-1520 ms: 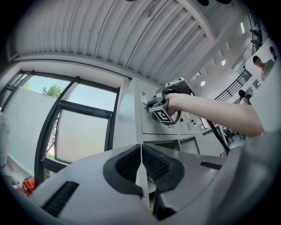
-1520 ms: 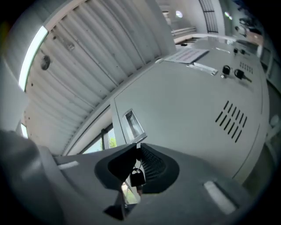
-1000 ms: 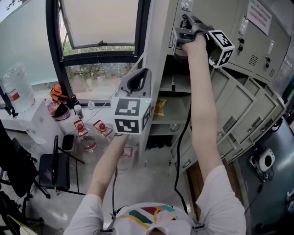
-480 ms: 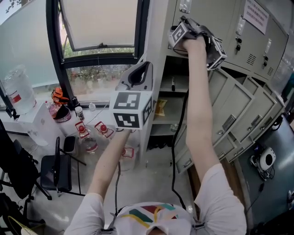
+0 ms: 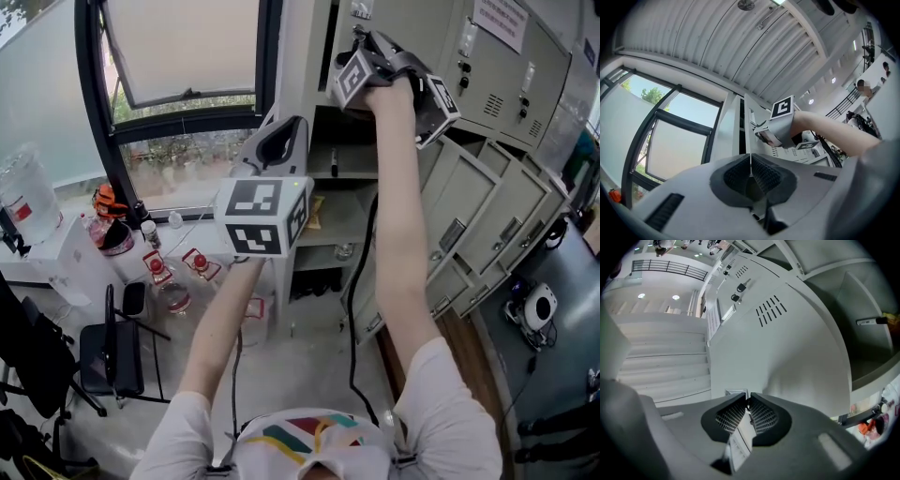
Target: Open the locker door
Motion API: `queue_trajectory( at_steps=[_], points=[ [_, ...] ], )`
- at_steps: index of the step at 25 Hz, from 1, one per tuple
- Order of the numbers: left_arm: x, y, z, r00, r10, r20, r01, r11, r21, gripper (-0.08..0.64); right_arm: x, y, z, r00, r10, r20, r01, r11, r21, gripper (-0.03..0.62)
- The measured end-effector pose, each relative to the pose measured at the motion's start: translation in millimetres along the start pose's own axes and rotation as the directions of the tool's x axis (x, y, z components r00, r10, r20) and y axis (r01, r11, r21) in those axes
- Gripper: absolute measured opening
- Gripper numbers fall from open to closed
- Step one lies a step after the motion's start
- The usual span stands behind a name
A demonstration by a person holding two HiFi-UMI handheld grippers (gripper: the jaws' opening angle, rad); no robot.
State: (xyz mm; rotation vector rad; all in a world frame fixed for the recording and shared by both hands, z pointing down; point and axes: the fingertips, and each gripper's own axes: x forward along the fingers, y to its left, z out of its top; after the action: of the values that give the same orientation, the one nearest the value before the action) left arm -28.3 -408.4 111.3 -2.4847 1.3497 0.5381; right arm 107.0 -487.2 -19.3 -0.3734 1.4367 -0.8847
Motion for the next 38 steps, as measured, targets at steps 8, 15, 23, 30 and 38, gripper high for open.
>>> queue_trajectory(
  at_steps=[8,15,23,30,38],
  points=[
    [10.2,-45.5,18.5,0.997,-0.068,0.034,0.068,0.998,-0.006,0.017,-46.1,49.3,16.6,0.996,0.092,-0.013,-0.092,0.996,-0.007,0.029],
    [22.9,-100.7,32.0,0.988,-0.144,0.062,0.146,0.989,-0.029,0.017,-86.0,99.4,59.3,0.991,0.129,0.020,-0.126,0.986,-0.108,0.025],
    [40.7,-169.3,38.7,0.969,-0.234,0.079,0.237,0.971,-0.029,0.017,-104.3,130.4,103.1,0.997,0.076,0.008,-0.074,0.986,-0.152,0.018],
    [53.0,-200.9,36.5,0.959,-0.273,0.083,0.276,0.960,-0.036,0.017,-121.3,145.3,129.2,0.996,0.088,0.003,-0.087,0.986,-0.145,0.017],
    [66.4,-234.6,31.5,0.947,-0.311,0.083,0.316,0.947,-0.050,0.017,-149.9,185.1,159.7,0.993,0.114,0.014,-0.103,0.940,-0.325,0.029]
  ],
)
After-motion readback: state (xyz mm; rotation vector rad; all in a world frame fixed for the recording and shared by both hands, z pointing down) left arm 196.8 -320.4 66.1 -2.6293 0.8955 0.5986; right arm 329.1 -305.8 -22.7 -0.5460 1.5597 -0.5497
